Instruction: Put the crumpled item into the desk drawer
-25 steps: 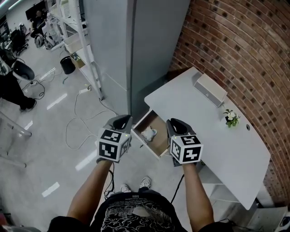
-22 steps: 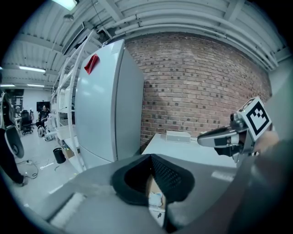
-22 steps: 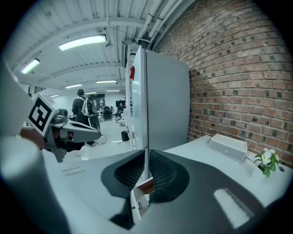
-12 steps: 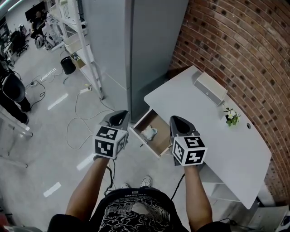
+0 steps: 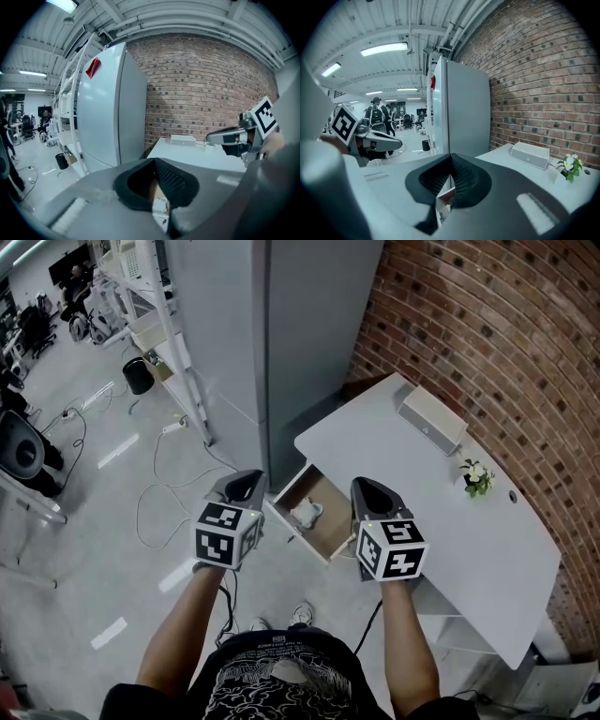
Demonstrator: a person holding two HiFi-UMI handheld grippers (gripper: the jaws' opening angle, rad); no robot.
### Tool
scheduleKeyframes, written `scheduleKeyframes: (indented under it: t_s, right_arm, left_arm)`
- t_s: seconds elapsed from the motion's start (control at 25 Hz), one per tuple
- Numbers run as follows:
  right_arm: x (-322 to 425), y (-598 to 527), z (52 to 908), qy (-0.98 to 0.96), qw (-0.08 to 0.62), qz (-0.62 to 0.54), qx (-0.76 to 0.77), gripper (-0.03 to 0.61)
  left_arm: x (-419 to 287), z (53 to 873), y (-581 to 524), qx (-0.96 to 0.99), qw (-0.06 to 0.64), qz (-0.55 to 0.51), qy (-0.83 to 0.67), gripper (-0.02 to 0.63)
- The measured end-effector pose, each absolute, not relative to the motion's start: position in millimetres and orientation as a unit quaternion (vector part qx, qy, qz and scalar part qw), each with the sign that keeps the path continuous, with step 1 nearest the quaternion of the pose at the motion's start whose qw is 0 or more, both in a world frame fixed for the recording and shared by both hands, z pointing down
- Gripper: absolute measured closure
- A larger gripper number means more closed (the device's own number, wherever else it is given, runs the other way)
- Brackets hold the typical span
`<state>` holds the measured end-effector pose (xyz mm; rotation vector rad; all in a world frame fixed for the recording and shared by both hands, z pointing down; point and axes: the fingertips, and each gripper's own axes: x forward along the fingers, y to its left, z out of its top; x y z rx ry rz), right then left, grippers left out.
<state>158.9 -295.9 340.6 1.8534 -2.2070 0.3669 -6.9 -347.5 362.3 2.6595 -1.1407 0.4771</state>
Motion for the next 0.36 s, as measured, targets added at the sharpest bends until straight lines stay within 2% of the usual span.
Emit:
scheduleKeyframes:
  t_s: [0.36]
  right_arm:
    - [165.2,-289.8,338.5,-0.753,0.118,0.126,0.635,0.579]
  left_arm:
    - [3.0,360.7,-342.0,0.904,0.105,0.162,-0.381,0.612]
